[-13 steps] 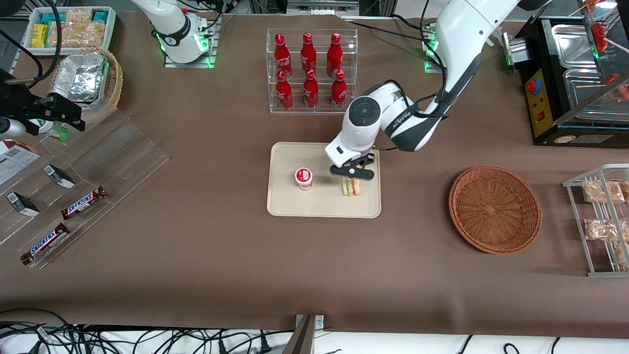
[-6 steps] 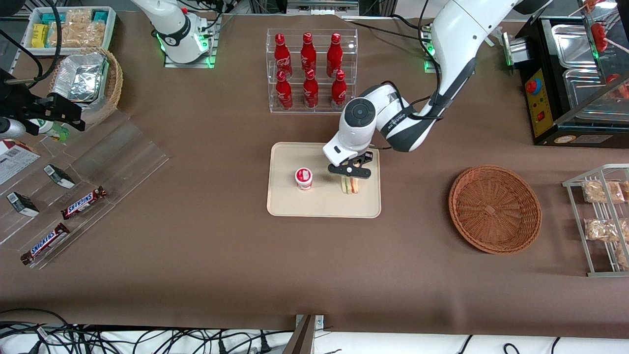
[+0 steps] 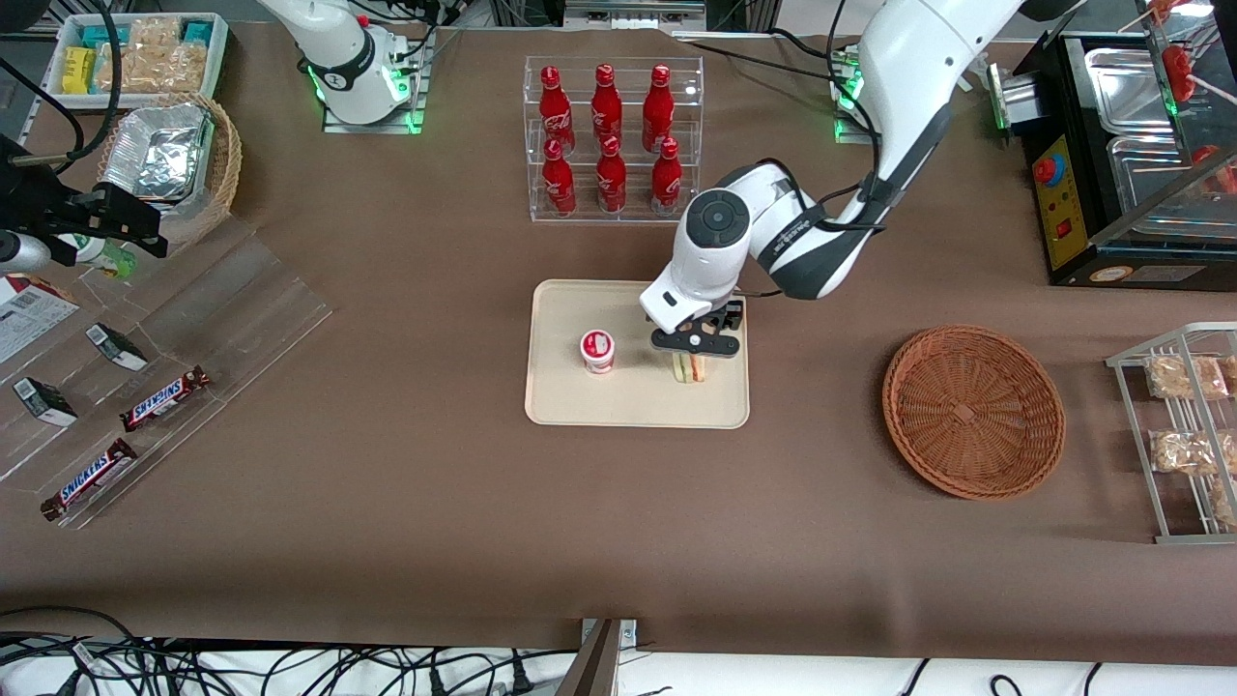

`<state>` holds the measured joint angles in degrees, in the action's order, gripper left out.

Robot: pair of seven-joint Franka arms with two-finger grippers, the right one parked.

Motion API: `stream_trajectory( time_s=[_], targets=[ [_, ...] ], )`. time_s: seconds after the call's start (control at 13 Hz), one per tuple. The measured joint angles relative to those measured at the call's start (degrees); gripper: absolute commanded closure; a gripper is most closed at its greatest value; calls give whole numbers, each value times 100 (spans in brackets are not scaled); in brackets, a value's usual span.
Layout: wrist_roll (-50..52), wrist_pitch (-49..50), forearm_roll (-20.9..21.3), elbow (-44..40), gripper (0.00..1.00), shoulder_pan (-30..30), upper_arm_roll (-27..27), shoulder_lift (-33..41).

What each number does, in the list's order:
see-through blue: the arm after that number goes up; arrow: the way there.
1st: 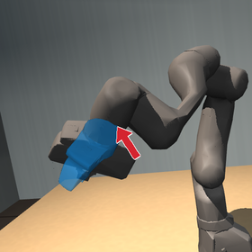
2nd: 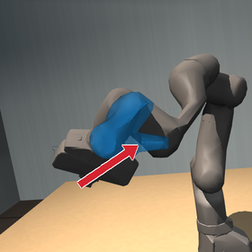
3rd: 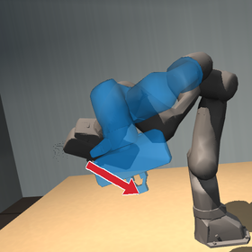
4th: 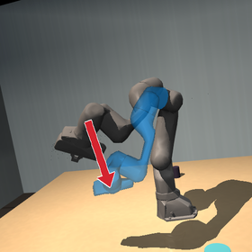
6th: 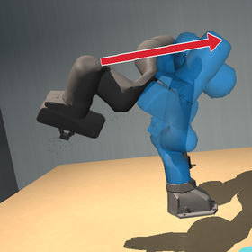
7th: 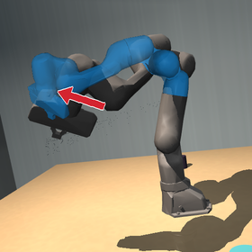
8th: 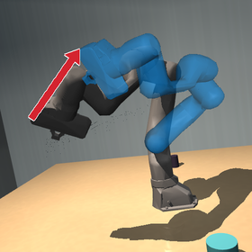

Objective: Place sandwich from basket to tray

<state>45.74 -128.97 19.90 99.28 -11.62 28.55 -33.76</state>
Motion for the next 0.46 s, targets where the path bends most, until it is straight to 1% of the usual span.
stream_trajectory(
  time_s=[0.23, 0.46],
  targets=[
    [37, 752, -265, -583, 0, 249, -1, 357],
    [39, 1815, -298, -1338, 0, 569, -9, 526]
  ],
)
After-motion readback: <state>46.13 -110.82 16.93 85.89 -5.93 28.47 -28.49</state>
